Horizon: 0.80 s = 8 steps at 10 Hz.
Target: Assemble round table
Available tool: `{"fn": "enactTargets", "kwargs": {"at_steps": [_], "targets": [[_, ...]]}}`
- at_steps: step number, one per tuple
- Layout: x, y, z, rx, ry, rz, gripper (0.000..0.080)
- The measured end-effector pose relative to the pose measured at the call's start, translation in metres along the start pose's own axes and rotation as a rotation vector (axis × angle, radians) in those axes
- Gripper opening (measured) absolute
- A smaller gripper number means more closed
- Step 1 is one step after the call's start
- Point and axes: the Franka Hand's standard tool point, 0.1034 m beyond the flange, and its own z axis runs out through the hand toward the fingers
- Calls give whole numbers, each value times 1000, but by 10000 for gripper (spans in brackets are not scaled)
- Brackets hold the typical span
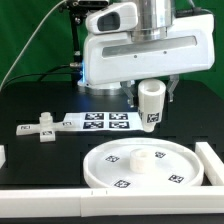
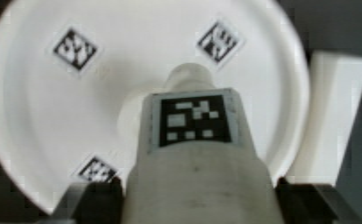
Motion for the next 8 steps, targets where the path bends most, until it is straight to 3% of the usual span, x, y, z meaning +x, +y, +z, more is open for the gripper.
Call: {"fn": "enactTargets", "kwargs": {"at_steps": [3, 5, 8], "targets": [[13, 17, -1, -62, 235, -23, 406], [18, 30, -3, -118, 375, -35, 406], [15, 26, 2, -109, 353, -35, 406]]}}
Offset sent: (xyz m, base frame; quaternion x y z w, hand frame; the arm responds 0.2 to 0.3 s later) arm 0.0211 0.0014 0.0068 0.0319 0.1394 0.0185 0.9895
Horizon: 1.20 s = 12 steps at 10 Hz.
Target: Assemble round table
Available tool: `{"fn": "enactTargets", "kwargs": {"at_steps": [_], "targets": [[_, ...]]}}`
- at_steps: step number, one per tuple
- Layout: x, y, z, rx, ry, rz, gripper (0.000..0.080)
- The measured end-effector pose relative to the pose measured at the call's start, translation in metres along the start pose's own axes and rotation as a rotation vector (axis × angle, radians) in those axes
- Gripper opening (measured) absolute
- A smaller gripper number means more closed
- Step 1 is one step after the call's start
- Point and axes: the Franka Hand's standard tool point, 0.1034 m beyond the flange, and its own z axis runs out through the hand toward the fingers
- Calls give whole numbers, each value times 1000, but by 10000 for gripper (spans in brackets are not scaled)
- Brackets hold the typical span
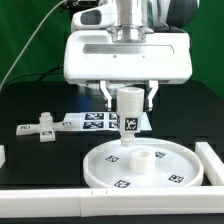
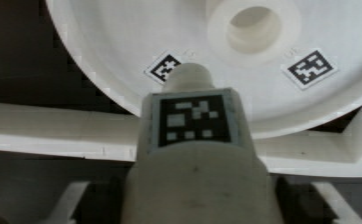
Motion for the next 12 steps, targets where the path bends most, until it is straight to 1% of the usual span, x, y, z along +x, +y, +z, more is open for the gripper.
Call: {"fn": "enactTargets", "kwargs": {"at_steps": [2, 3, 4, 7, 12], "targets": [[-1, -14, 3, 26, -36, 2, 406], [-1, -19, 3, 32, -43, 0, 406], [-5, -20, 5, 36, -57, -1, 407], [-14, -24, 11, 40, -75, -8, 407], [-13, -23, 15, 36, -67, -9, 407]]}}
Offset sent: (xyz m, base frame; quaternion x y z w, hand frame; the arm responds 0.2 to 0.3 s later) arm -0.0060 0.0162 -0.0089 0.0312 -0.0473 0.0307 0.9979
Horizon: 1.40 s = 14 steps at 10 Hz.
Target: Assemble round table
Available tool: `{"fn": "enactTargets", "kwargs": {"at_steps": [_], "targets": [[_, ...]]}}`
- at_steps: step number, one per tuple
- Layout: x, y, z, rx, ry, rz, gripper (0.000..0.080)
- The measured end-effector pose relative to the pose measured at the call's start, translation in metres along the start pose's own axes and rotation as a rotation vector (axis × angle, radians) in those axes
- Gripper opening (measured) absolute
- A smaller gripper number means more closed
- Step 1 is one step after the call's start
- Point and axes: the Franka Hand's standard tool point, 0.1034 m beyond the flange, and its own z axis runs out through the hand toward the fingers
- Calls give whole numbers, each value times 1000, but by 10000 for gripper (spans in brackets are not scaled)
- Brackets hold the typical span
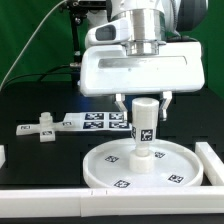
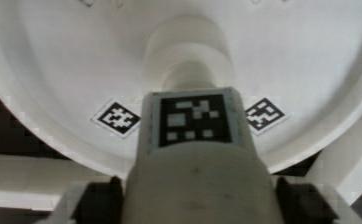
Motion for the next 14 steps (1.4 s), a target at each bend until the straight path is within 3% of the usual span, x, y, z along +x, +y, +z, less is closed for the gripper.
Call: {"fn": "enactTargets", "kwargs": {"at_steps": [9, 14], "targets": [[6, 6, 5, -19, 50, 0, 407], [-4, -1, 19, -40, 107, -17, 407]]}}
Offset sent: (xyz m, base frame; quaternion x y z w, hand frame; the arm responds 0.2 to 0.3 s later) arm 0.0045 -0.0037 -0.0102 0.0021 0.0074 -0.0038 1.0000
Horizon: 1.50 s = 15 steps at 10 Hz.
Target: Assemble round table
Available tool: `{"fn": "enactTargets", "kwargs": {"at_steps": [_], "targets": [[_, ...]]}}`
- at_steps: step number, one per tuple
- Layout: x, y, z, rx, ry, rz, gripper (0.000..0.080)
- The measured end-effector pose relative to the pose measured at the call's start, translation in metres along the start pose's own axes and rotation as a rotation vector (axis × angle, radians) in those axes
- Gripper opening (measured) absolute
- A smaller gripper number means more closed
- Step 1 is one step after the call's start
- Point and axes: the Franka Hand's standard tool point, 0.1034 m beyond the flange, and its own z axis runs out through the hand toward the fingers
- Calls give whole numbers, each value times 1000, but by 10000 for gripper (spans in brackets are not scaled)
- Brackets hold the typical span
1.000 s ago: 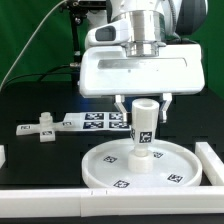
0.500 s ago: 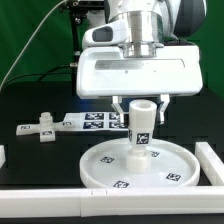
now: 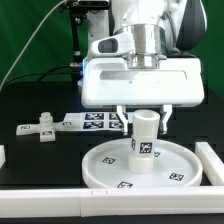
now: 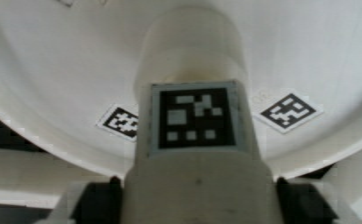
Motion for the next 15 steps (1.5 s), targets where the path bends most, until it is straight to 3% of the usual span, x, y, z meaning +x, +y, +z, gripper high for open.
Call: {"fn": "enactTargets", "kwargs": {"at_steps": [4, 5, 6, 7, 8, 9, 11, 12, 14, 15], "targets": [[-4, -4, -1, -2, -12, 15, 407], [-5, -4, 0, 0, -18, 15, 573], [-5, -4, 0, 0, -19, 15, 573], [-8, -5, 0, 8, -47, 20, 625], [-4, -5, -9, 39, -125, 34, 645], [3, -2, -16, 49, -146, 41, 645], [8, -6, -16, 119, -342, 79, 649], [16, -7, -14, 136, -383, 83, 649], [11, -6, -10, 166, -494, 70, 649], [14, 2, -6, 166, -495, 67, 649]]}}
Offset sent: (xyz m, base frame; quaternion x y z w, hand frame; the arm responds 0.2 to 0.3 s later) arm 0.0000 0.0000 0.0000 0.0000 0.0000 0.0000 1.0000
